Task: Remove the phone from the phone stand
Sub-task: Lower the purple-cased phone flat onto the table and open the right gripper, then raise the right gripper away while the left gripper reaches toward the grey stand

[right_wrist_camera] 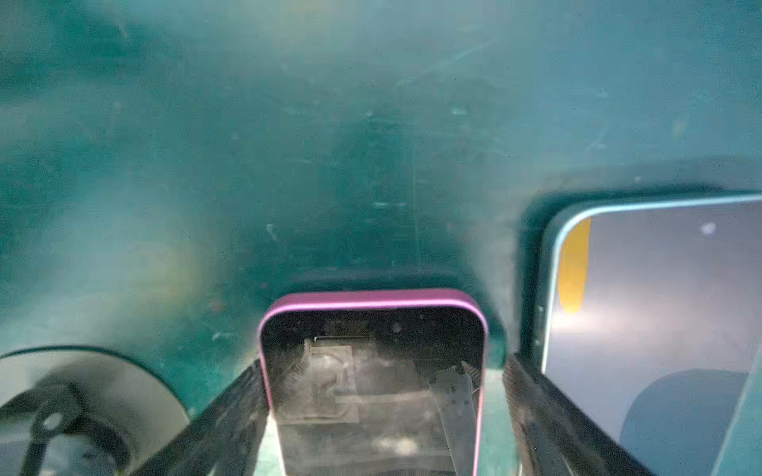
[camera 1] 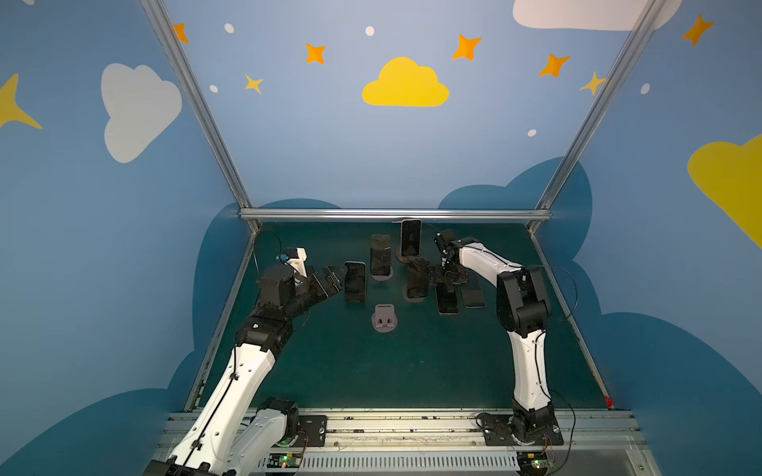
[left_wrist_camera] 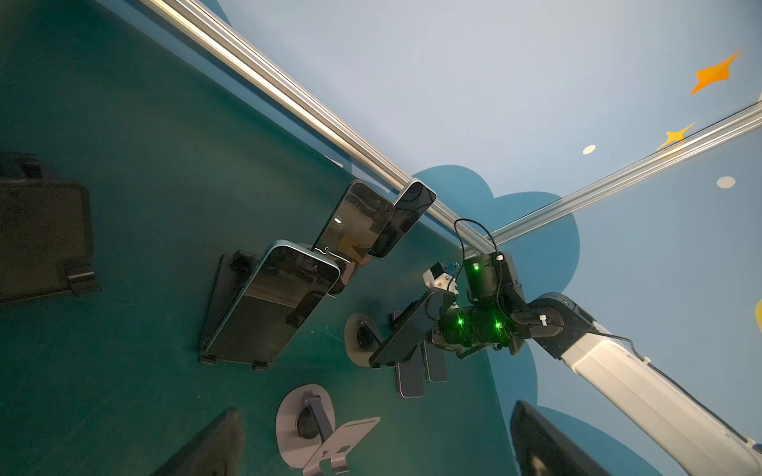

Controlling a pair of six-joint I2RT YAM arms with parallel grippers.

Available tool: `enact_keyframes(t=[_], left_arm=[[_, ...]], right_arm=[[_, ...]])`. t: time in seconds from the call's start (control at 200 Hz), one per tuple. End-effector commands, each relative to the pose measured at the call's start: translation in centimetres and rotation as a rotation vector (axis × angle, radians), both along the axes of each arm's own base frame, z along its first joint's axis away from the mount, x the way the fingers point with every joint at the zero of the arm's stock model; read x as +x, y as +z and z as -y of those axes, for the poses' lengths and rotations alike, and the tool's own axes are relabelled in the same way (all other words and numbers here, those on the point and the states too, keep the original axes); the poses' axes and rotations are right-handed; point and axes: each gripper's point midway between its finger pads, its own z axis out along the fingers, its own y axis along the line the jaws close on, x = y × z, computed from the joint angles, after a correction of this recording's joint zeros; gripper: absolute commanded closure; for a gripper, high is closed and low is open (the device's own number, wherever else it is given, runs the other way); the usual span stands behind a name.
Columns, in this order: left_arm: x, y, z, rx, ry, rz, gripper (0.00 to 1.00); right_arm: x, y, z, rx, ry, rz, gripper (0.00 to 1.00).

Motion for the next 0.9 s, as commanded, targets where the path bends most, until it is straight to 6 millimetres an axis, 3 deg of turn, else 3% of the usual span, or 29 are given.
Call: enact_keyframes(t=[0.0,0.411,0.486,0.761,0.896], left_arm=[[0.2,-0.7,0.0,0.031,-0.005,-0.002,0.00],[0.3,-0.8,-0.2,0.065,0.005,0.037,0.00],[0.2,-0.7,0.0,0.070,-0.003,0.046,0.00],[-0.4,-0.5,0.8,0.131,-0.009,0.076,0.00],[-1.4,-0.2,2.0,0.130,-0.035,0.090,0.00]], right_arm=[[-0.5,2.2,0.6,-0.015,-0.010,0.032,0.10],[-0.3,8.3,0.8,0.062,-0.032,0.190,0.10],[-1.0,9.3,0.3,0.117,-0.026,0.233,0.10],[-3.6,15.0,2.1,0.164,-0.079,0.388,0.10],[-6.2,18.1,0.0,0.384,0.015,0.534,0.10]])
